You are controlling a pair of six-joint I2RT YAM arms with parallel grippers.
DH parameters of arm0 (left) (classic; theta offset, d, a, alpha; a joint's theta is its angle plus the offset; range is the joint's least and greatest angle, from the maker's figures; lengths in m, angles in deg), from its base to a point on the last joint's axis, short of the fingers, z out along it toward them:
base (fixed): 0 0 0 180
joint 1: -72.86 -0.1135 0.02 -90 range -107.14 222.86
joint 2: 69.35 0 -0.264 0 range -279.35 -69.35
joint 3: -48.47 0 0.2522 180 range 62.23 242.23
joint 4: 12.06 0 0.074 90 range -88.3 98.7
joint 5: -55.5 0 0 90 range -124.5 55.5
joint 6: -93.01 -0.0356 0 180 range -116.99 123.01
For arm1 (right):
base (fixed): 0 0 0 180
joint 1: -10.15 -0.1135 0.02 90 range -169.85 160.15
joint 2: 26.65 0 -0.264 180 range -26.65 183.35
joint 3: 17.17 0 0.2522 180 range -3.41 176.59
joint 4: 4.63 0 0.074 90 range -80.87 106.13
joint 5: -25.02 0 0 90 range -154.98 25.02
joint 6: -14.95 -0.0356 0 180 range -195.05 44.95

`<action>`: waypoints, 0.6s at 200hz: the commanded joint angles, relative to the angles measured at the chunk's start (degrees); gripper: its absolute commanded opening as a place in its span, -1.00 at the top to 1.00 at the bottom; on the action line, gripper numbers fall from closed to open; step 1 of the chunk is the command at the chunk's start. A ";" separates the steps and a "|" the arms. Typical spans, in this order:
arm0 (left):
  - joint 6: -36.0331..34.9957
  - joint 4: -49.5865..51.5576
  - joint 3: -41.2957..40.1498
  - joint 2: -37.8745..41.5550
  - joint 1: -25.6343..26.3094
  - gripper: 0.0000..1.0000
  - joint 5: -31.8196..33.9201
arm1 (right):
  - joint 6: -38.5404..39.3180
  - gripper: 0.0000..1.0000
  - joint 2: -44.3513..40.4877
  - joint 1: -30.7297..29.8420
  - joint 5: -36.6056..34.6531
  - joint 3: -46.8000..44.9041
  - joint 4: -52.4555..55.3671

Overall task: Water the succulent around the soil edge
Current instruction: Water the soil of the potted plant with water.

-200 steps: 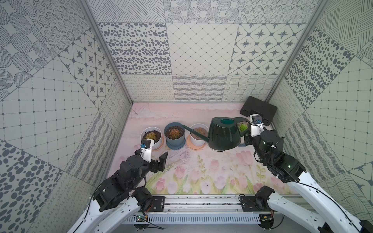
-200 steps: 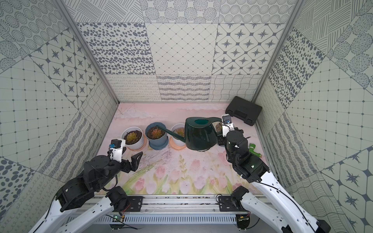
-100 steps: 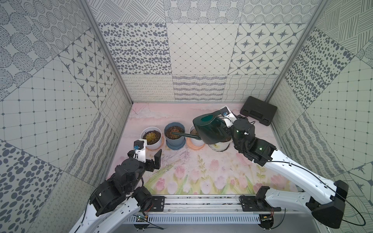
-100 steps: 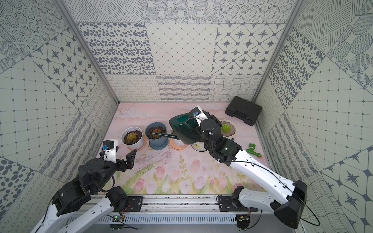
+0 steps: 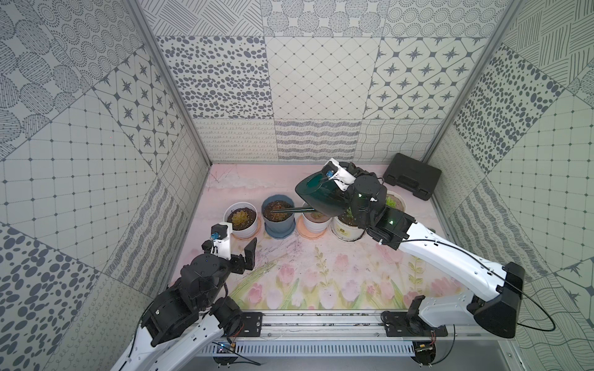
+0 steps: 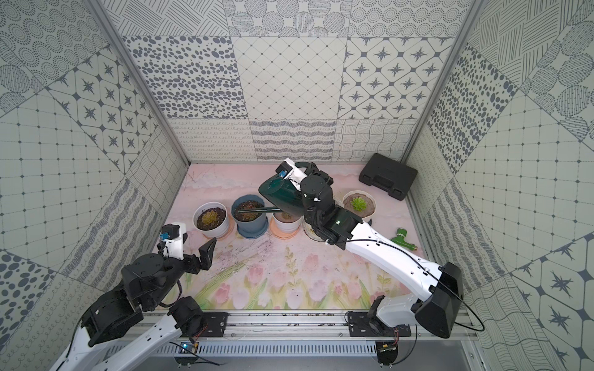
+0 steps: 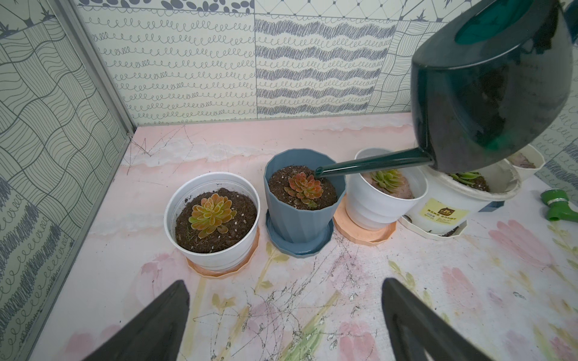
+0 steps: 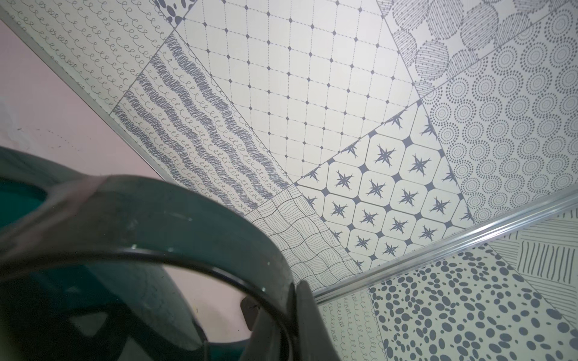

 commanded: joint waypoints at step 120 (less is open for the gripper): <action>-0.30 -0.78 -0.04 1.72 -0.12 -0.97 -1.39 | 15.54 1.00 9.85 -5.10 -3.06 9.33 -14.31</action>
